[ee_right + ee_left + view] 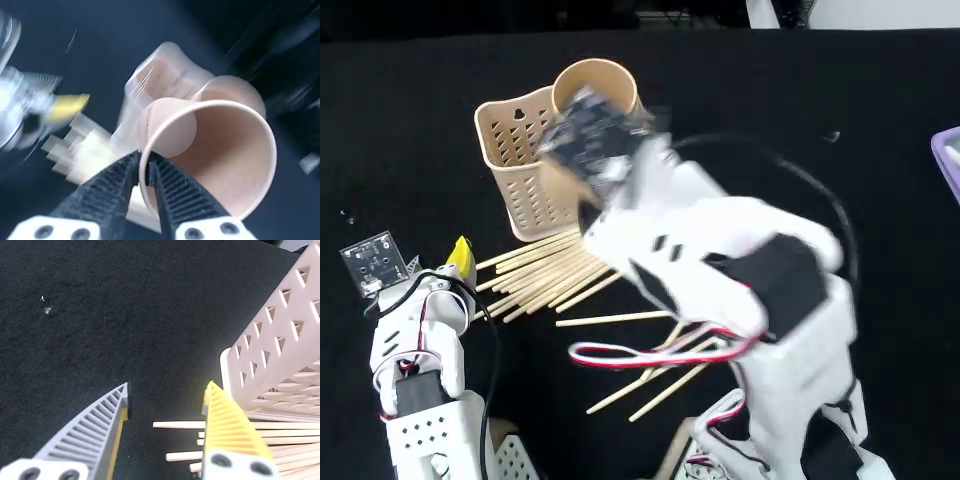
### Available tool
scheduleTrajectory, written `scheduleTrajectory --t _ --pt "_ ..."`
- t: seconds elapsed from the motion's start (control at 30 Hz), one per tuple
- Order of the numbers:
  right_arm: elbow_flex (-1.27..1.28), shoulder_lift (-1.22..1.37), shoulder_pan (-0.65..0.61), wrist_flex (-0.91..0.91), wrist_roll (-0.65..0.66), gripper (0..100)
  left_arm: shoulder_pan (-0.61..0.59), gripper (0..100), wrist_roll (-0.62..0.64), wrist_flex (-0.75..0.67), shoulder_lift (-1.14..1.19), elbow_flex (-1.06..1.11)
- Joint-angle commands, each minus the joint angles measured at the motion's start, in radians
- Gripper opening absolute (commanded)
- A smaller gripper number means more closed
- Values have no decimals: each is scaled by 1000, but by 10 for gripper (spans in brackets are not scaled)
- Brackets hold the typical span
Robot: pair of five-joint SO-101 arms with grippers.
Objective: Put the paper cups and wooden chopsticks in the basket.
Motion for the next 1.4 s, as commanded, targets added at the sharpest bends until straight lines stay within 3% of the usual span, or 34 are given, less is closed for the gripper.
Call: scheduleTrajectory --t 0.0,0.13,0.23,0.53,0.7,0.87,1.1,1.37 --pt "-85 79 95 -207 0 11 -5 238 -9 3 -11 24" --pt "-94 208 146 -344 11 11 -8 238 -9 3 -11 24" --pt "-94 300 157 -347 112 11 -8 238 -9 3 -11 24" --pt "-159 410 133 -153 284 11 -2 238 -9 3 -11 24" --pt "-237 464 133 -146 239 42 -4 238 -9 3 -11 24" --pt "-338 503 135 -84 158 241 -7 238 -9 3 -11 24" --pt "-418 512 133 -34 150 129 -4 238 -9 3 -11 24" --pt "-148 506 138 -203 43 103 -8 238 -9 3 -8 24"
